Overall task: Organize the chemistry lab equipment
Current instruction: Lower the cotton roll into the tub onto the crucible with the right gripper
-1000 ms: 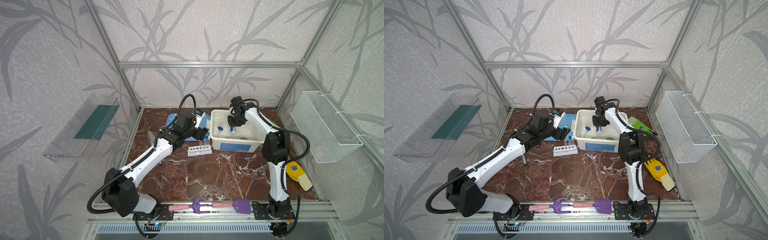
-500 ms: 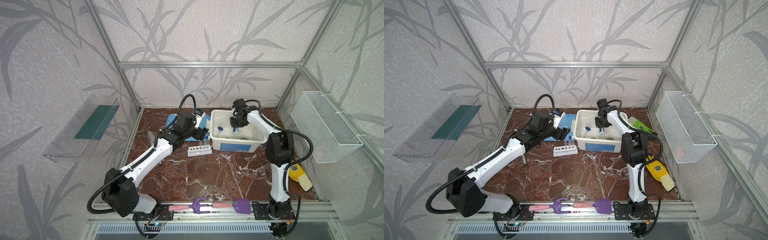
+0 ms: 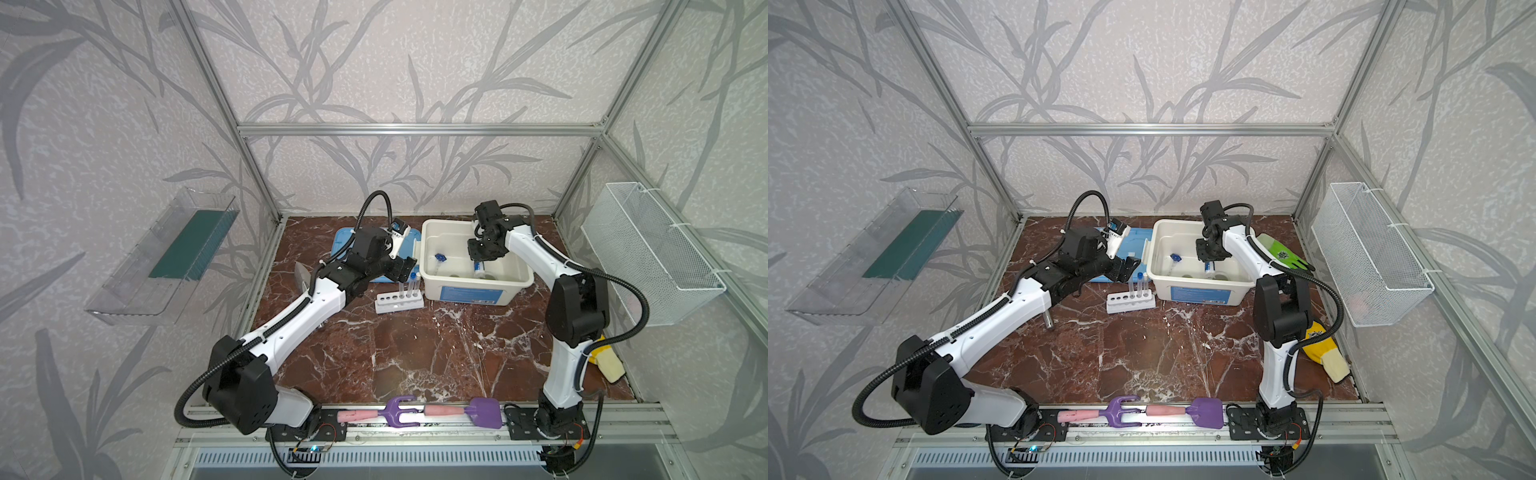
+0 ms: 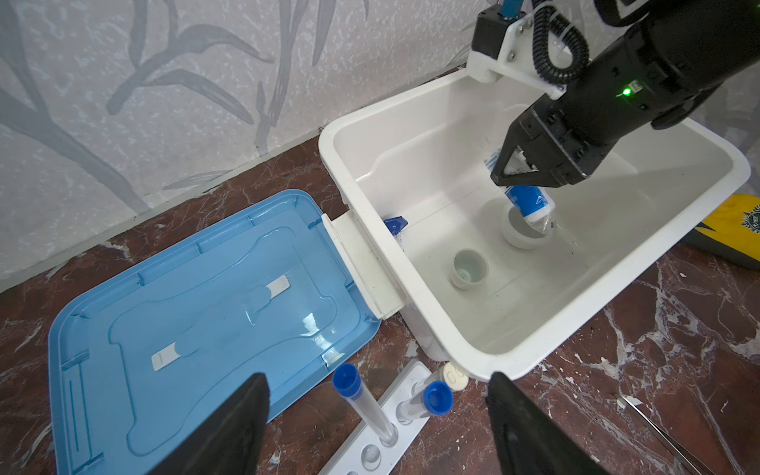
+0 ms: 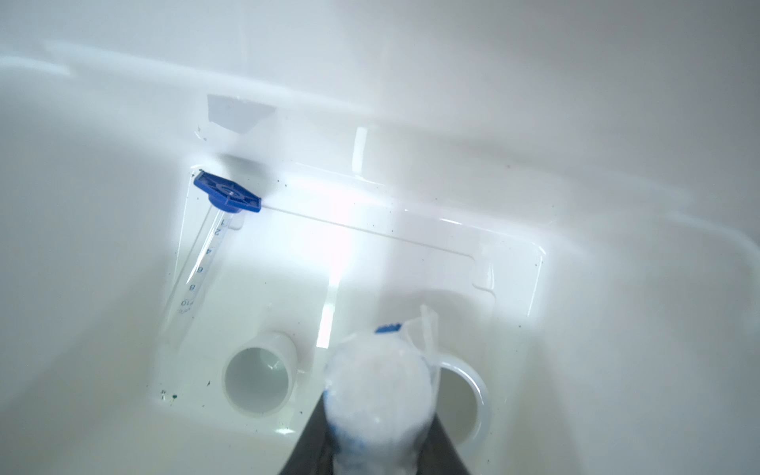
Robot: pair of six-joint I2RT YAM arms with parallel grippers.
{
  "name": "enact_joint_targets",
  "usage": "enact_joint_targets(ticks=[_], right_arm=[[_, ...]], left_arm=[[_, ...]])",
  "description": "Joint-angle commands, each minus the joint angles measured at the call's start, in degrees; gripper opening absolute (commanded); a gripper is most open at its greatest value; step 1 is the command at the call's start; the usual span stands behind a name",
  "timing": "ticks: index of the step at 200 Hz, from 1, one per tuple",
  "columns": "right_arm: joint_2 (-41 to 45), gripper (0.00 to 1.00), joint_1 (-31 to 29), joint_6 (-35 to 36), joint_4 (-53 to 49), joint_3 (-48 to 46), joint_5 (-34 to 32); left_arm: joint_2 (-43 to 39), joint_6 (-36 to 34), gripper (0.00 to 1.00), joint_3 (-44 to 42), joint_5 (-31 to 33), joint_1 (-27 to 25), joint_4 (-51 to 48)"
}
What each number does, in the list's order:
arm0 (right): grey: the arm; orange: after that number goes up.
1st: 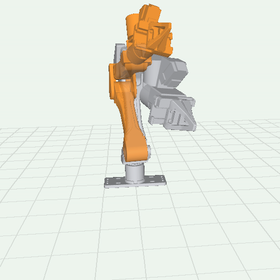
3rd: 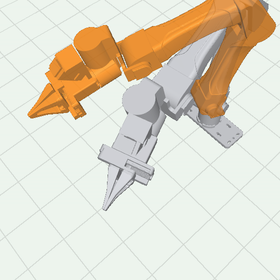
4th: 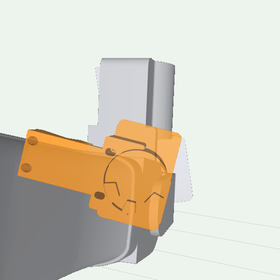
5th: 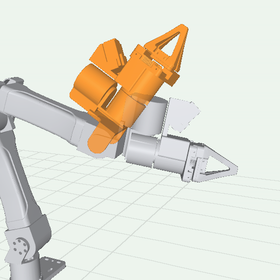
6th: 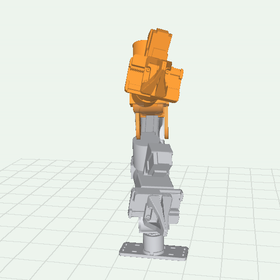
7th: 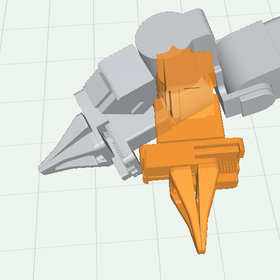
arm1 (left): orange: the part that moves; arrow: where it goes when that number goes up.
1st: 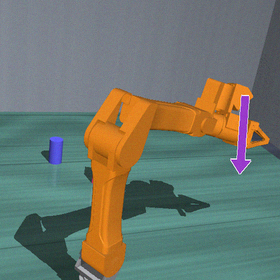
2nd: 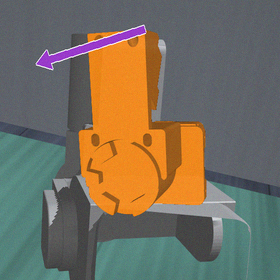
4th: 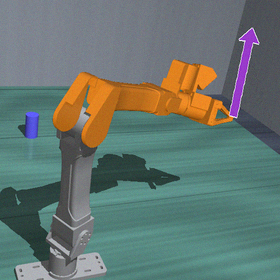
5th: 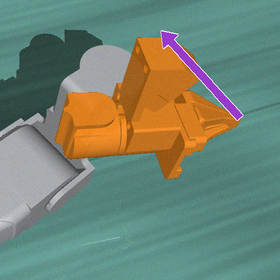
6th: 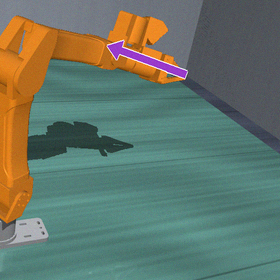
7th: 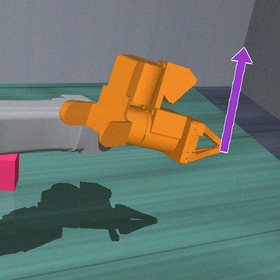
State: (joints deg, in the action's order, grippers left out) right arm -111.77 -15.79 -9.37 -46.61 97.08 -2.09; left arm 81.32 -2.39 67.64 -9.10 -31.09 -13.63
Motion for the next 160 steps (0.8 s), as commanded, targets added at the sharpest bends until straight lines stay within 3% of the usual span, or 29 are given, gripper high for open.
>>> enact_joint_targets(ticks=[1, 160], right_arm=[[3.3, 0.27, 0.1, -0.5, 0.1, -2.9, -0.3], [-5.7, 0.26, 3.1, 0.0, 1.4, -4.5, -0.2]], left_arm=[[-1.3, 0.4, 0.83, -0.8, -0.3, -0.2, 1.5], [-1.3, 0.5, 0.83, -0.8, 0.1, -0.2, 1.3]])
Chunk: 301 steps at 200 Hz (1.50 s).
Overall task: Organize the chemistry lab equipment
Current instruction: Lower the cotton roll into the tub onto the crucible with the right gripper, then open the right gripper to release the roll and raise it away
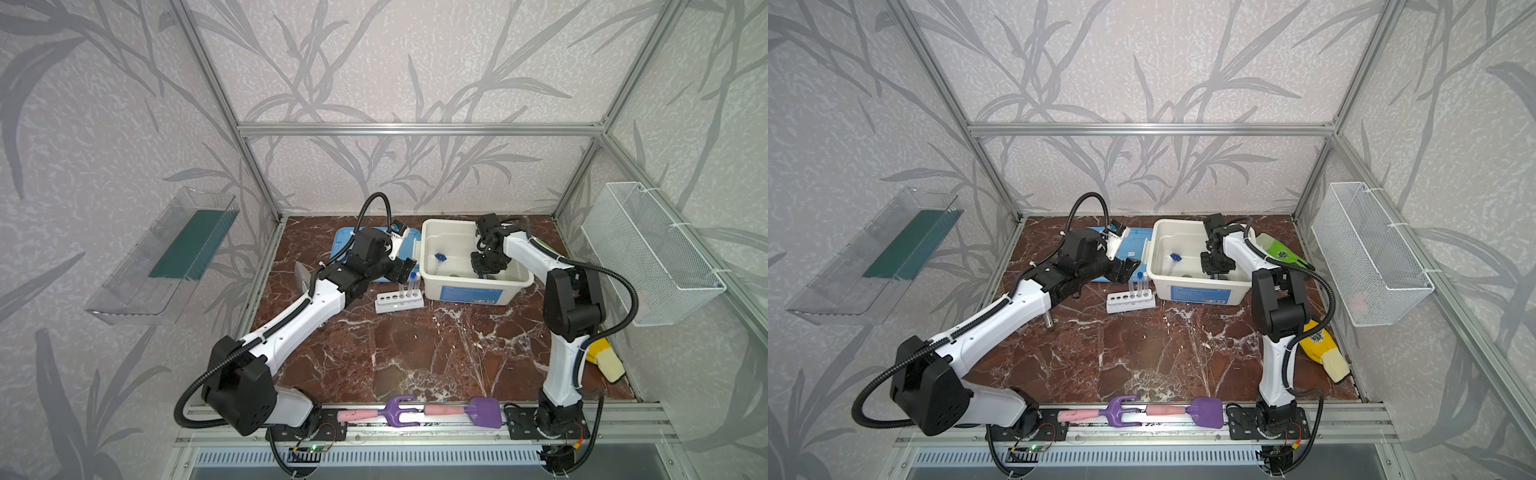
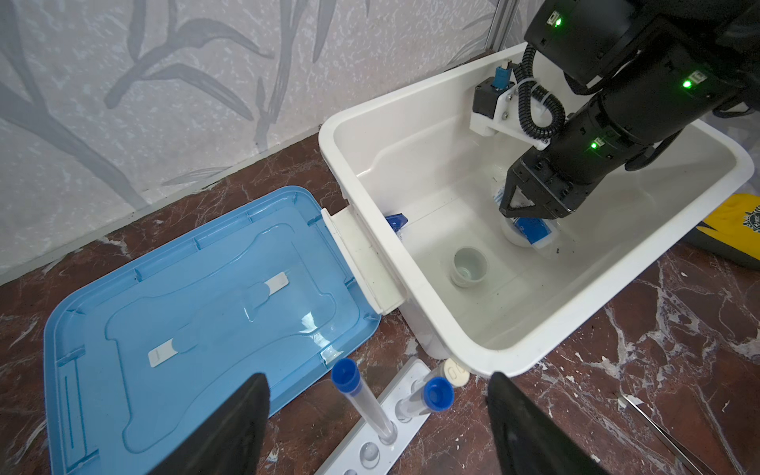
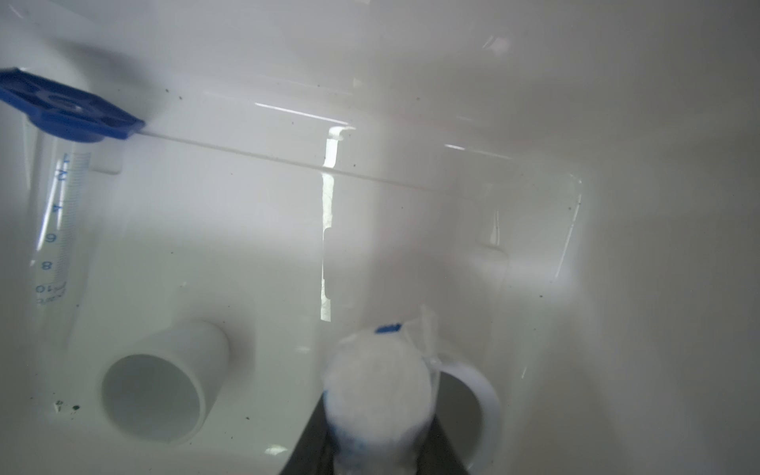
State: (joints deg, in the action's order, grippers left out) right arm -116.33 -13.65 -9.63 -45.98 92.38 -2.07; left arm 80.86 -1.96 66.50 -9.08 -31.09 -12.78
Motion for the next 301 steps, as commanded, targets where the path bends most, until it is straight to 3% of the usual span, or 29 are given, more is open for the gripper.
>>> enact_joint_targets(ticks=[1, 70, 135, 166, 199, 243, 301], right_arm=[[-1.2, 0.26, 1.0, 0.3, 0.8, 0.3, -0.2], [-3.5, 0.29, 1.6, 0.0, 1.4, 0.5, 0.2], [-0.8, 0.45, 1.6, 0.4, -0.3, 1.6, 0.2], [2.8, 0.56, 1.6, 1.1, -1.3, 2.4, 0.6], [7.6, 0.61, 1.6, 1.2, -1.6, 2.8, 1.1], [16.3, 0.61, 1.5, 0.8, -2.4, 2.1, 1.5], [32.8, 0.56, 0.4, 0.4, -0.3, -6.9, 5.4]], left_arm=[[-0.8, 0.1, 0.83, 0.3, 0.1, -0.2, 0.4], [0.0, 0.1, 0.83, 1.0, 0.1, -0.2, 0.2], [-0.5, 0.1, 0.83, 0.7, 0.1, -0.2, 0.3], [-1.1, 0.4, 0.83, -0.1, -0.2, -0.2, 1.0], [-3.5, 0.5, 0.83, -1.5, 0.0, -0.2, 1.9], [-8.0, 0.3, 0.83, -3.7, 1.6, -0.2, 1.4], [-12.3, 1.8, 0.83, -7.4, 0.1, -0.2, 2.1]])
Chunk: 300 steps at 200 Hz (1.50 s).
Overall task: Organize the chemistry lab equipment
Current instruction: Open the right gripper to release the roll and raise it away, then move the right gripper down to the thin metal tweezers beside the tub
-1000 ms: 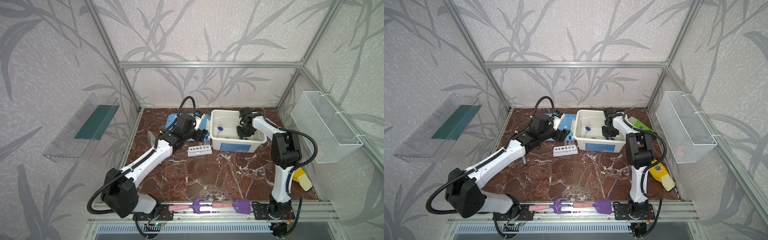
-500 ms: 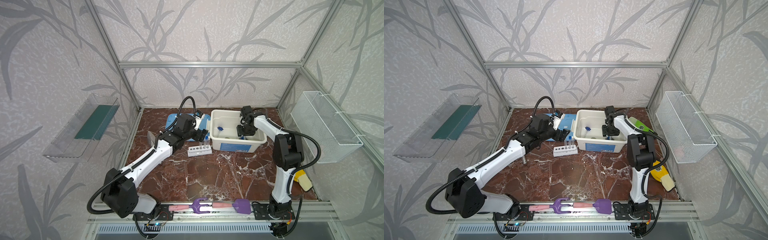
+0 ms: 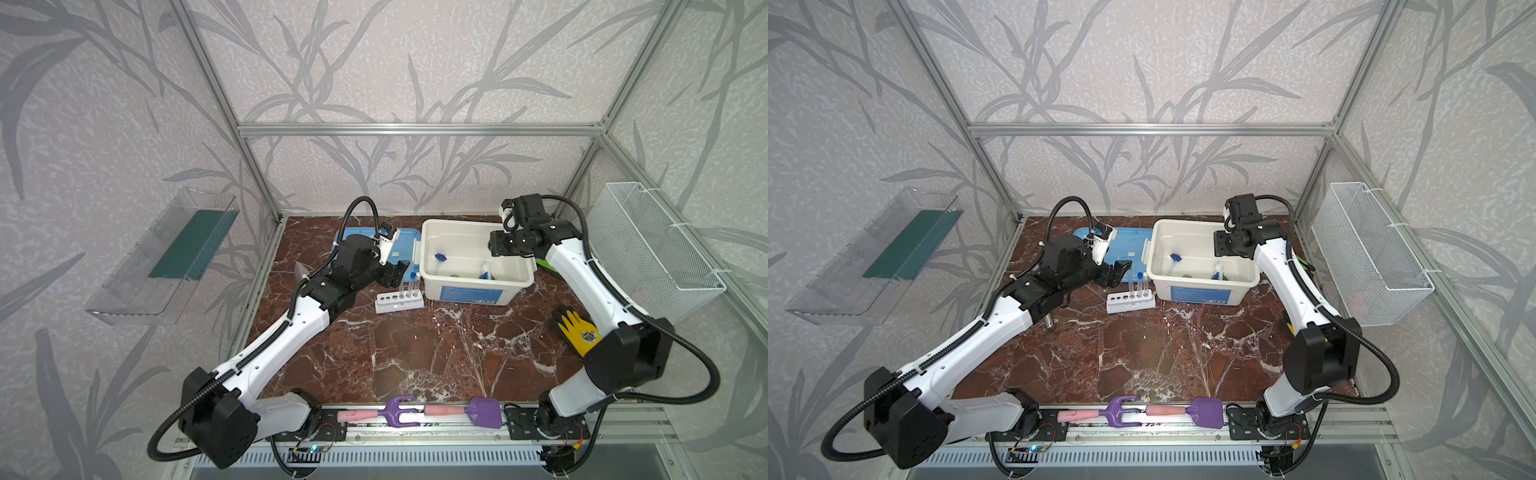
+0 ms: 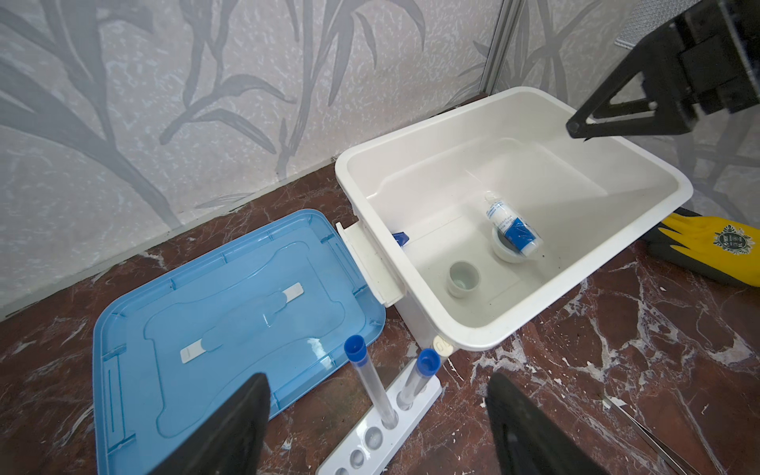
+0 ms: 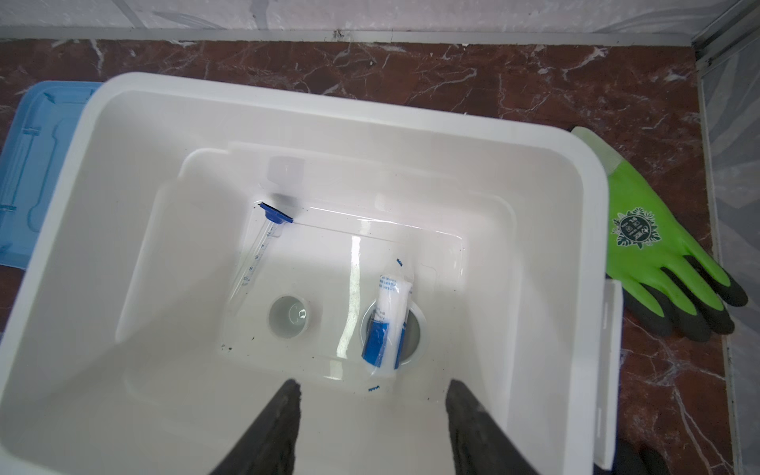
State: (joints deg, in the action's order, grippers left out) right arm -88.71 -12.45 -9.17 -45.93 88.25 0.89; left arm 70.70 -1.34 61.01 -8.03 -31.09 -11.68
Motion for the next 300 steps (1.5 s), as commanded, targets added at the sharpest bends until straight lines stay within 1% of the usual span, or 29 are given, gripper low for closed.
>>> enact_joint_targets(ticks=[1, 35, 50, 78, 101, 117, 127, 147, 163, 190, 222, 237, 275, 300], right_arm=[[5.4, 0.56, -0.9, -0.1, -0.5, -2.9, 2.4], [13.0, 0.55, -6.7, 1.7, -2.9, -9.1, -0.4], [16.5, 0.56, -9.5, 1.4, -2.9, -13.4, -0.4], [22.0, 0.56, -15.1, -0.2, -4.0, -19.7, -3.3], [24.9, 0.56, -18.8, -3.0, -4.3, -25.0, -4.0], [26.1, 0.55, -20.3, -5.2, -5.0, -28.6, -5.3], [26.7, 0.54, -20.7, -6.7, -4.8, -30.9, -4.9], [28.1, 0.52, -21.8, -10.5, -1.6, -36.0, -3.5], [28.6, 0.5, -22.4, -13.3, 1.4, -39.8, -3.7], [26.4, 0.45, -22.4, -14.6, 5.9, -44.0, -3.4], [20.6, 0.41, -22.4, -13.2, 6.9, -43.5, 0.0], [18.2, 0.38, -22.4, -12.9, 6.3, -43.6, 0.1], [13.6, 0.36, -23.1, -13.8, 7.0, -45.1, -1.0], [10.8, 0.34, -23.6, -13.7, 7.4, -44.8, -1.1]], left_arm=[[-2.2, 1.2, 0.83, -2.1, -1.0, -0.2, 1.1], [-4.6, 1.4, 0.83, -5.1, -2.0, -0.2, 0.9], [-5.5, 1.3, 0.83, -6.0, -2.5, -0.2, 0.6], [-5.5, 1.0, 0.83, -6.2, -4.2, -0.2, 0.3], [-4.5, 1.3, 0.83, -6.4, -5.8, -0.2, 1.6], [-3.6, 1.9, 0.83, -6.5, -7.2, -0.2, 2.4], [-3.2, 2.3, 0.83, -6.3, -8.2, -0.2, 2.5], [-3.4, 2.2, 0.83, -6.1, -9.4, -0.2, 0.9], [-4.3, 0.8, 0.83, -6.0, -8.7, -0.1, -1.5], [-6.4, 0.5, 0.83, -8.4, -7.3, 0.2, -1.8], [-7.8, 0.6, 0.83, -11.0, -5.6, 0.4, 0.1], [-8.0, 0.5, 0.83, -11.2, -5.6, 0.5, 0.4], [-7.6, 0.5, 0.83, -12.0, -4.9, 1.0, 1.0], [-7.2, 0.7, 0.83, -12.2, -5.6, 1.4, 1.6]])
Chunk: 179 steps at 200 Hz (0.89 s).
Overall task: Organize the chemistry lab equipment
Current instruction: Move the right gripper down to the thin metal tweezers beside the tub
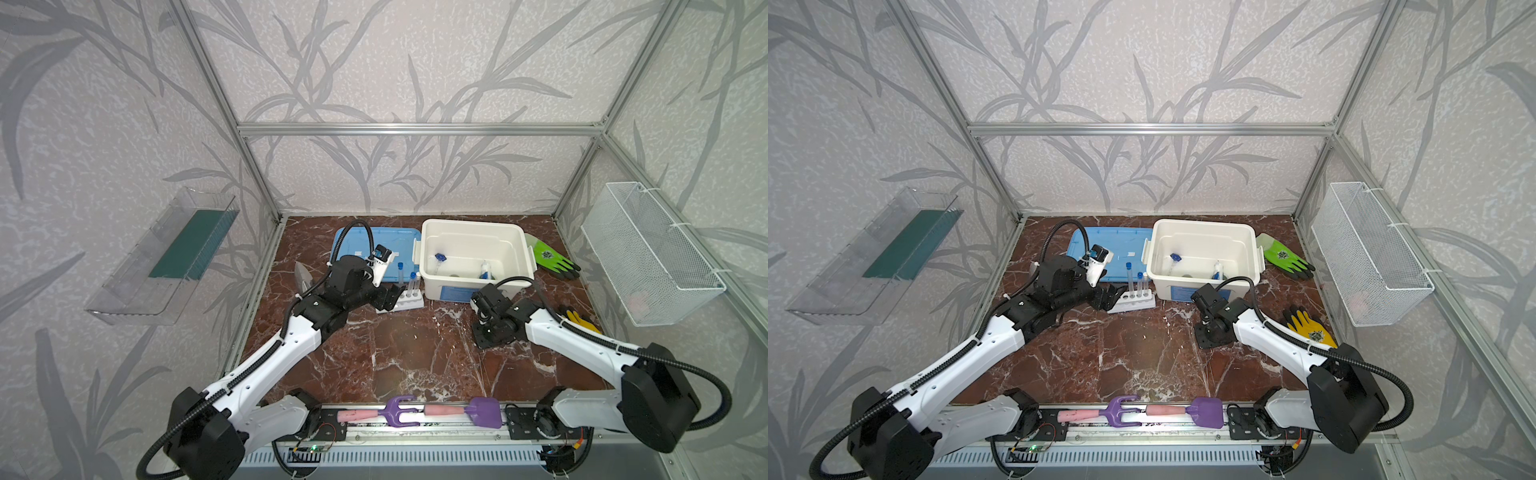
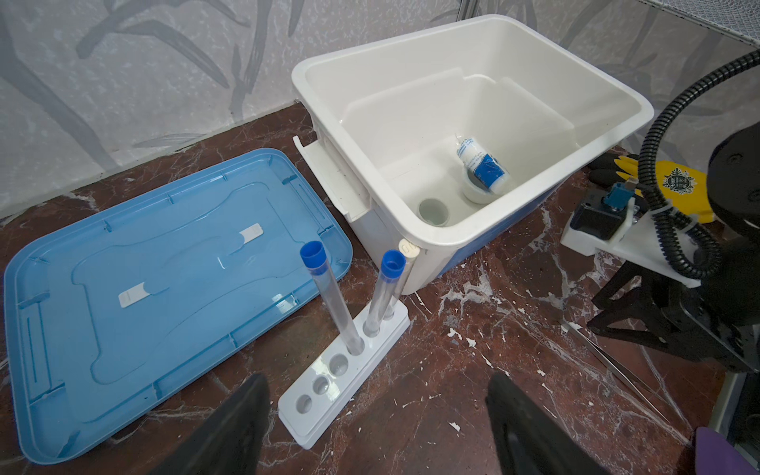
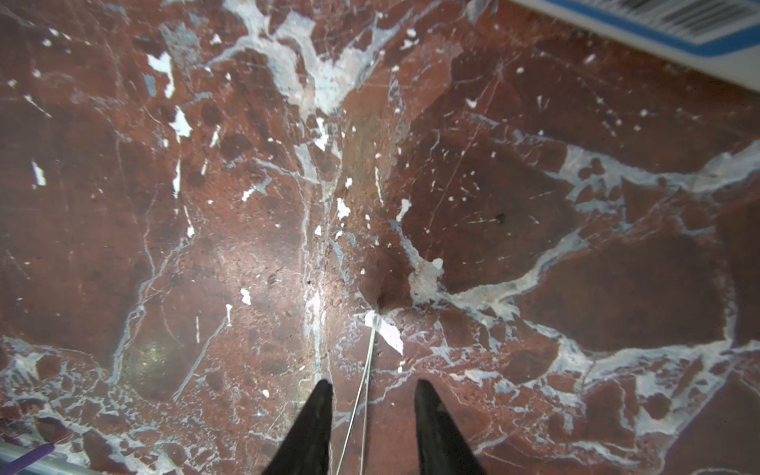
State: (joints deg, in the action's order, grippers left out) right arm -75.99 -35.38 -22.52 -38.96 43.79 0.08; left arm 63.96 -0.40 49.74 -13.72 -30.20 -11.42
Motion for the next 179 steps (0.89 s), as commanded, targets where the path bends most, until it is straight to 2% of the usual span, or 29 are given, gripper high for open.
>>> enact_joint_targets(ticks=[1, 97, 179], right_arm=[[-2.1, 0.34, -0.6, -0.4, 0.5, -0.3, -0.2], [-11.8, 0.27, -3.4, -0.6, 0.5, 2.0, -2.5], [-14.3, 0.13, -4.6, -1.3, -0.9, 2.7, -5.0]], left_arm=[[-0.5, -0.2, 0.83, -0.9, 0.0, 0.6, 1.3], [0.6, 0.8, 0.83, -0.9, -1.9, 2.6, 2.2], [0.9, 1.1, 0.83, -0.9, -2.6, 3.0, 2.3]])
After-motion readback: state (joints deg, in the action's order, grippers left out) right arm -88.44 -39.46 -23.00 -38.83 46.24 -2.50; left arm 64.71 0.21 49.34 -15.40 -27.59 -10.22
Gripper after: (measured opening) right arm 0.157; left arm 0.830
